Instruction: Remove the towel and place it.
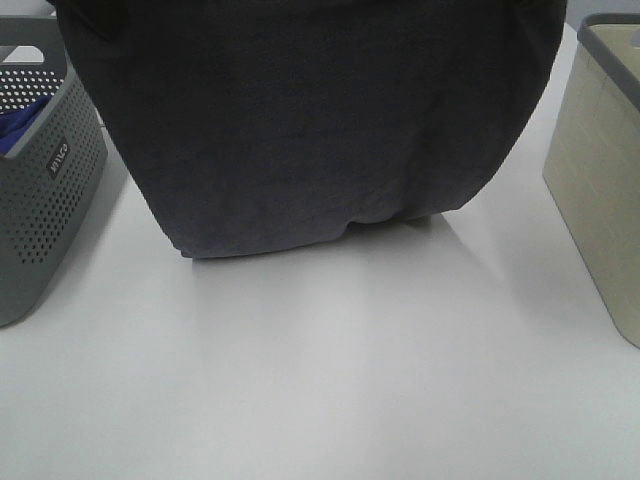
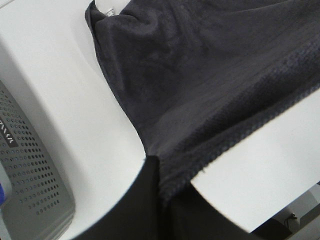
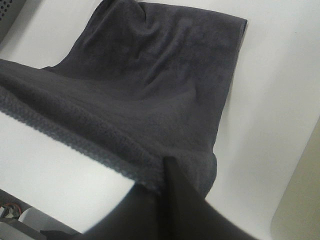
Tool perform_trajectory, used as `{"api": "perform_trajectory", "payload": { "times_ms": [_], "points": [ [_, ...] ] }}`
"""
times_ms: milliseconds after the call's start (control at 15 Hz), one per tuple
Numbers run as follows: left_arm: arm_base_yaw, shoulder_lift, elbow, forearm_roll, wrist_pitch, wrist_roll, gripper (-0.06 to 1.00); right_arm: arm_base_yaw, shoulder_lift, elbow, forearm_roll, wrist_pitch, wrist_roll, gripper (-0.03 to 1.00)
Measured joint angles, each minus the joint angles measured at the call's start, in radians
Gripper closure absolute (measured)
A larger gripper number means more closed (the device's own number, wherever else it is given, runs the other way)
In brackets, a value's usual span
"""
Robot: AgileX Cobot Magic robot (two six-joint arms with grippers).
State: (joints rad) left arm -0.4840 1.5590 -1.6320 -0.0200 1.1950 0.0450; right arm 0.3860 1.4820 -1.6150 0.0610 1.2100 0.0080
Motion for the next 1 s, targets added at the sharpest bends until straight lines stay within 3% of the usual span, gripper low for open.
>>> {"api": "perform_trajectory", "payload": {
  "times_ms": [533, 600, 733, 1000],
  "points": [
    [-0.002, 0.000, -0.052, 0.030, -0.009, -0.033, 0.94, 0.000, 0.000, -0.039, -0.028, -0.031, 0.000, 0.95],
    [-0.001, 0.002, -0.067, 0.065, -0.089, -0.034, 0.94, 0.000, 0.003, -0.053, -0.078, -0.143, 0.000, 0.95],
    [0.031, 0.034, -0.130, 0.076, -0.199, -0.050, 0.94, 0.002, 0.050, -0.142, -0.162, -0.212, 0.001, 0.95],
    [0.105, 0.208, -0.416, 0.080, -0.216, -0.056, 0.94, 0.003, 0.247, -0.476, -0.221, -0.225, -0.001, 0.95]
  ]
}}
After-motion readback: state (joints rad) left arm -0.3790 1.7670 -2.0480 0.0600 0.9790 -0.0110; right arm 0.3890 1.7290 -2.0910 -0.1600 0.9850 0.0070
